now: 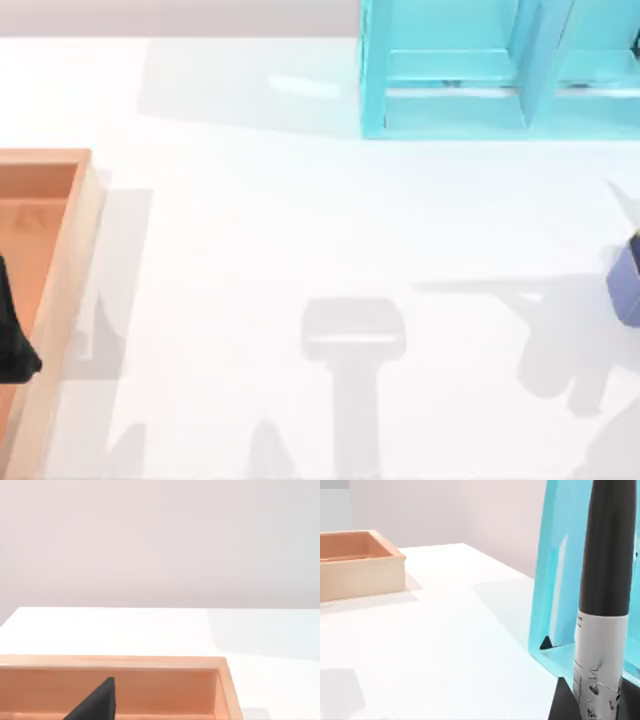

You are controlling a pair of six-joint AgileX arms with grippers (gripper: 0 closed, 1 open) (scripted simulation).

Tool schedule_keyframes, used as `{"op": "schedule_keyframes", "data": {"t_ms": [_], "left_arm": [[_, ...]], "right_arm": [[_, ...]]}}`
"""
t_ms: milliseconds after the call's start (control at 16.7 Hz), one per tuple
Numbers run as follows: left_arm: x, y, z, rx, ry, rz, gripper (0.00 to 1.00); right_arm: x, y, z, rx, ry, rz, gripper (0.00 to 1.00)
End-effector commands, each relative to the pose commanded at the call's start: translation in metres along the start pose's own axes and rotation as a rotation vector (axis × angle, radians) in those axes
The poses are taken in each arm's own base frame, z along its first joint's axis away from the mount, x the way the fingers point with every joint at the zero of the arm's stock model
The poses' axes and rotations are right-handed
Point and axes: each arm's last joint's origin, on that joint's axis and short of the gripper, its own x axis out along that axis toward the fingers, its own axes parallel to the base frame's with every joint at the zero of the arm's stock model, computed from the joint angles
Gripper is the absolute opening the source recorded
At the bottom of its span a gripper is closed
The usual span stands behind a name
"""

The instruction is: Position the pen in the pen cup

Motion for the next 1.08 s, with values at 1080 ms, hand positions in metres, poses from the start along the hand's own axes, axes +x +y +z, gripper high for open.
{"op": "schedule_keyframes", "data": {"t_ms": [1080], "left_arm": [[0.000, 0.000, 0.000, 0.000, 0.000, 0.000, 1.00]], "right_arm": [[0.004, 0.000, -0.002, 0.000, 0.000, 0.000, 0.00]]}}
